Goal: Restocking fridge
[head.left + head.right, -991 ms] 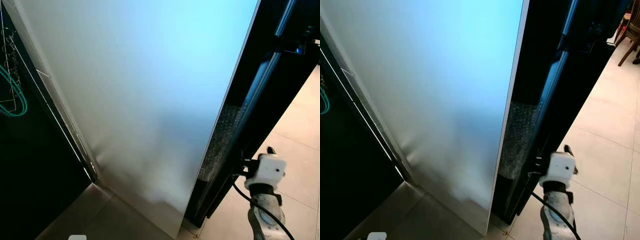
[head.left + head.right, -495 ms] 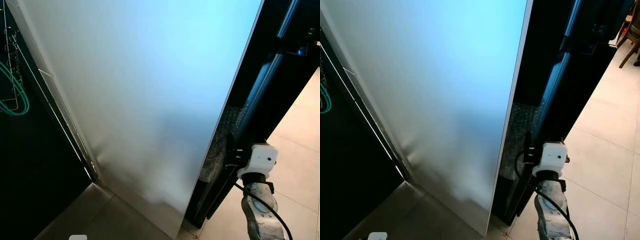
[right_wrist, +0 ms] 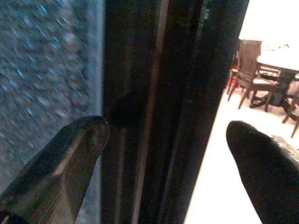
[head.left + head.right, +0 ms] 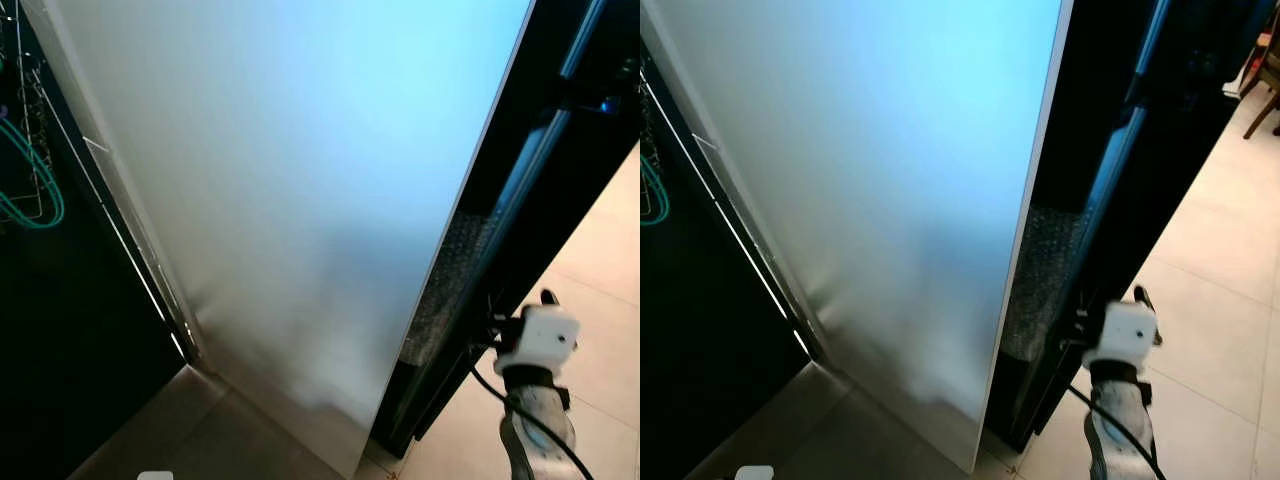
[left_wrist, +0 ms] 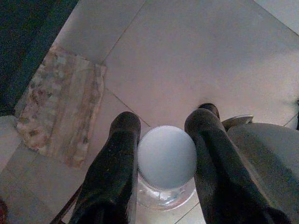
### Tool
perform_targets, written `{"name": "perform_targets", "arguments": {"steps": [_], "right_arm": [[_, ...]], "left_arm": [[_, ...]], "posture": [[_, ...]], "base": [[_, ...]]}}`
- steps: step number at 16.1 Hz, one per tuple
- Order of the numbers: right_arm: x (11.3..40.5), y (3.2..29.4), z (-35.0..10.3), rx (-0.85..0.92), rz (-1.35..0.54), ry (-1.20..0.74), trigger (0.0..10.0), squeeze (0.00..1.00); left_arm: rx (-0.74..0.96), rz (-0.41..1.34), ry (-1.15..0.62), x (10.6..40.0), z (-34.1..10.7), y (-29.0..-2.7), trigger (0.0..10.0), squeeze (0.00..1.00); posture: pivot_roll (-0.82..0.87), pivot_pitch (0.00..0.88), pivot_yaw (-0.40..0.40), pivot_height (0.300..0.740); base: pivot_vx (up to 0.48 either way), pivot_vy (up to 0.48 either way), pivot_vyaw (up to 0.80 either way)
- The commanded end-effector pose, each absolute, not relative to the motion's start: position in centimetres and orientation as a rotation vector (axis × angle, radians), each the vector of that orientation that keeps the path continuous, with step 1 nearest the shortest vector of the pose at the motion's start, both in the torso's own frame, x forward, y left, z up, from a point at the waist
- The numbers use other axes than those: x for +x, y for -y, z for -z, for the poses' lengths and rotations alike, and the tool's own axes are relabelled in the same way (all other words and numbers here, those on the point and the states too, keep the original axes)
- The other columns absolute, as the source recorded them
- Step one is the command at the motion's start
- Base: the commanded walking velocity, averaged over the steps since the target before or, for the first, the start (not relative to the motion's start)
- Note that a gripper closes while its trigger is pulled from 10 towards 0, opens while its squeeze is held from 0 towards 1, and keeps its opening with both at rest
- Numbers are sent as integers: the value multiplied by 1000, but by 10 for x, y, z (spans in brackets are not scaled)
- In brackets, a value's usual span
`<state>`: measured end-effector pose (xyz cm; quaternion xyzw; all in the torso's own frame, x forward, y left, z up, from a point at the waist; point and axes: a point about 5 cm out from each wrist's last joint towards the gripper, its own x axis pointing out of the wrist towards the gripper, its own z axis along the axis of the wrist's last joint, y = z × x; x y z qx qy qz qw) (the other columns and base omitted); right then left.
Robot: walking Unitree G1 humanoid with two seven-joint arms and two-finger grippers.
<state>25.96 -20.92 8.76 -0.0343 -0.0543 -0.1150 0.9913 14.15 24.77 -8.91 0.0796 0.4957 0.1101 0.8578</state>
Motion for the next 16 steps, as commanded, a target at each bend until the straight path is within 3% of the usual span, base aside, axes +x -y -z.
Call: {"name": "perform_targets", "arguments": {"steps": [1, 5, 10, 16], "right_arm": [[257, 213, -95, -74, 252, 131, 10000, 0], [266, 230, -99, -102, 255, 129, 10000, 0], [269, 209, -95, -50, 154, 97, 10000, 0], [262, 203, -86, -38, 128, 47, 10000, 0]], "left_arm": [[163, -242, -1064, 134, 92, -248, 10000, 0], [164, -238, -1066, 134, 92, -247, 10000, 0], [162, -236, -1062, 136, 92, -245, 10000, 0], [165, -234, -1059, 138, 91, -245, 10000, 0]], "posture": [[-39, 0, -44, 740], [-37, 0, -45, 740], [-32, 0, -46, 740], [-35, 0, -47, 740]], "base": [[0, 0, 0], [0, 0, 0], [0, 0, 0], [0, 0, 0]]}}
